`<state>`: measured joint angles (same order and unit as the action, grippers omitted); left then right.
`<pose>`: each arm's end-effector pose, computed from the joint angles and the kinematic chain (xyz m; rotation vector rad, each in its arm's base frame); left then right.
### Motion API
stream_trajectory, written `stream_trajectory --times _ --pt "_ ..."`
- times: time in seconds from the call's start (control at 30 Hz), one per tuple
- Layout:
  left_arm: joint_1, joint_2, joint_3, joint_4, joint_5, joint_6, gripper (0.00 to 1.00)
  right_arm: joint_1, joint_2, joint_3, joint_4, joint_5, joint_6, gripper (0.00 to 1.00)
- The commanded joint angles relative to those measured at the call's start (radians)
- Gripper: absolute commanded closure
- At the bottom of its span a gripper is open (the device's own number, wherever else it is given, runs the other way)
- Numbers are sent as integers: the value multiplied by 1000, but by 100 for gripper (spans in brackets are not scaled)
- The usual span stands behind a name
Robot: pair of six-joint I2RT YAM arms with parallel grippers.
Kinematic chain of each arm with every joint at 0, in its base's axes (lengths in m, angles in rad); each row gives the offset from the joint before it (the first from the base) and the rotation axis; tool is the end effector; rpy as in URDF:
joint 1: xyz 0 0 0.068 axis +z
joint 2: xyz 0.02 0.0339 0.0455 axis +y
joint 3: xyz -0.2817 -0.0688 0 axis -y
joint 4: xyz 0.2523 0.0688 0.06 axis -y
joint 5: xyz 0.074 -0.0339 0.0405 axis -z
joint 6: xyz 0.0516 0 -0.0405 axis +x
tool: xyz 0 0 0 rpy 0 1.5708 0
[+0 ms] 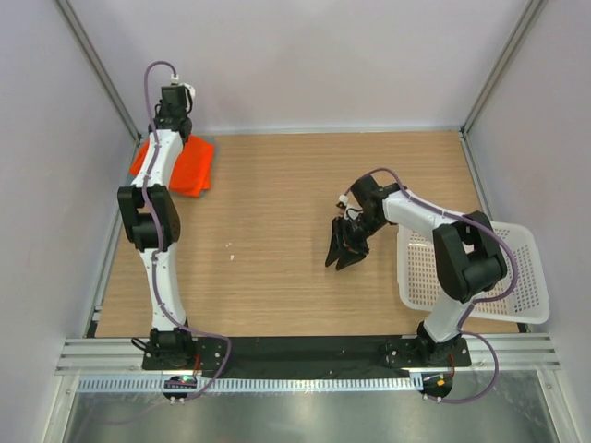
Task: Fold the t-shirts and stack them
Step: Neatly place the folded tshirt to the corner
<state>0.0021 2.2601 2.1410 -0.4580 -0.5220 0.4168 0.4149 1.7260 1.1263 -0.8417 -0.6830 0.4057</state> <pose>0.5562 0.0269 0.2957 0.1376 2.1633 0.8023 0.2801 0.1590 0.1859 0.0778 -2.8163 -0.9908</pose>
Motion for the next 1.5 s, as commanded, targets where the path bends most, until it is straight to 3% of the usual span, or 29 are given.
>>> stream_trajectory --times 0.0,0.43,0.73,0.83,0.87,0.93,1.03,1.27,1.33,1.47 --pt "38 32 74 70 23 -29 100 -4 15 49 9 -13 18 55" --pt "84 122 112 88 45 -55 100 -2 109 141 -19 -7 24 55" --pt "101 182 111 156 -49 -56 98 -4 179 222 -40 -6 28 55" --pt "99 197 109 168 -82 -55 59 -4 198 246 -49 -3 28 56" --pt "101 200 112 191 -102 -56 42 -2 202 251 -50 -4 33 55" --pt "102 208 128 203 -151 -53 34 -2 208 266 -51 -3 35 55" --pt "102 178 161 231 -187 -82 11 -1 216 294 -66 7 28 55" --pt "47 -11 102 64 18 -357 1 -2 198 352 -94 53 -1 55" --pt "7 -110 -19 56 34 -392 0 -2 170 359 -96 80 -8 55" --pt "-176 -302 -252 39 85 -472 0 -4 84 317 -79 135 -19 53"
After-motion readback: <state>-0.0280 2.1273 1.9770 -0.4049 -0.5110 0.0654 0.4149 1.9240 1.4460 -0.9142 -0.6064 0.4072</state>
